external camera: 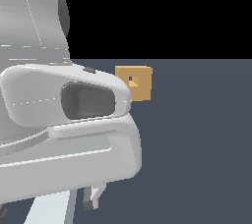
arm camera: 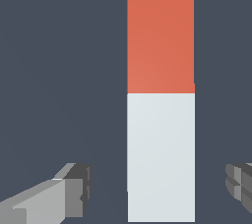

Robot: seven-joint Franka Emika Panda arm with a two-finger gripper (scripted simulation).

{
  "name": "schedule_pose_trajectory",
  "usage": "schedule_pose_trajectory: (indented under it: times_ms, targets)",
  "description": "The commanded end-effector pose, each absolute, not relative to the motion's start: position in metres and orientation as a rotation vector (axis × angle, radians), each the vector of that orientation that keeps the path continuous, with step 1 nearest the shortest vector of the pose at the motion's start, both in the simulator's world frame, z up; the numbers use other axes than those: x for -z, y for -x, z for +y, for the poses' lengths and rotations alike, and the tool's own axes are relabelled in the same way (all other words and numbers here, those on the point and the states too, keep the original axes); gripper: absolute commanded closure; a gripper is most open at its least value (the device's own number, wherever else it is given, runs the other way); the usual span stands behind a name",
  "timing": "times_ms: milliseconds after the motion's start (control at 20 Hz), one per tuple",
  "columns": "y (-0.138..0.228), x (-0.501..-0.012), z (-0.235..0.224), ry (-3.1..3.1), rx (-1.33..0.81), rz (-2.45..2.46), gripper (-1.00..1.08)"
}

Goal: Insert the peg into the horizontal hole in a box.

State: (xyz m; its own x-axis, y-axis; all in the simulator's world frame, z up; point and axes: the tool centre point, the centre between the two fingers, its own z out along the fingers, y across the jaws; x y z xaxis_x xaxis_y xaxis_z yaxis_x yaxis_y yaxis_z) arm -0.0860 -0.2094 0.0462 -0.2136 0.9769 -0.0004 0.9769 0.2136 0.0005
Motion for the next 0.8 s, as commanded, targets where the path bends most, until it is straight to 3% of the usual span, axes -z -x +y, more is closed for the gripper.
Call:
schedule_pose_trajectory:
  times_ms: [0,350,400,750]
  targets:
    - [0.086,-0.034,-0.209,-1.969,0.000,2.448,-0.92]
    - [0.085,-0.020,-0.210,-1.969,0.000,2.448,-0.92]
    - [0.085,-0.020,-0.210,-1.969,0.000,2.448,1.08]
    - [0.085,-0.020,-0.210,-1.969,0.000,2.448,1.08]
